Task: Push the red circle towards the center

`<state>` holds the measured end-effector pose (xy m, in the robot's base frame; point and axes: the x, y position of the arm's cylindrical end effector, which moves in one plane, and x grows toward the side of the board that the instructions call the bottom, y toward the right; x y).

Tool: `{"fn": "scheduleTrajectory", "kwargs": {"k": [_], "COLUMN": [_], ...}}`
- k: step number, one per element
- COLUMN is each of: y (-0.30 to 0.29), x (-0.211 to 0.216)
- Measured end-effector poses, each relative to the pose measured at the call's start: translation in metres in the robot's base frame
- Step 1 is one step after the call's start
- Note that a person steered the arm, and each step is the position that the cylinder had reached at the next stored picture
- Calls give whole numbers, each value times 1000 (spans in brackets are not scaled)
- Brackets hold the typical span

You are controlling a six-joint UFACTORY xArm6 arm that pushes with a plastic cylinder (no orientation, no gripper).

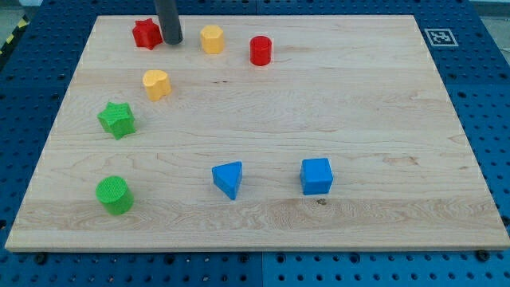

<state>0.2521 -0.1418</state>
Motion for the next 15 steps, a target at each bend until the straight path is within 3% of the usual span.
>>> {"fn": "scheduleTrajectory", "kwargs": {"k": [2, 3, 4, 5, 6, 7, 8, 9, 11, 13, 14, 15], "y": [72, 94, 97, 106, 109, 143, 156, 156, 133, 118, 119, 174], "x": [-5, 12, 40, 41, -1, 14, 65, 75, 40, 111, 109, 107]}}
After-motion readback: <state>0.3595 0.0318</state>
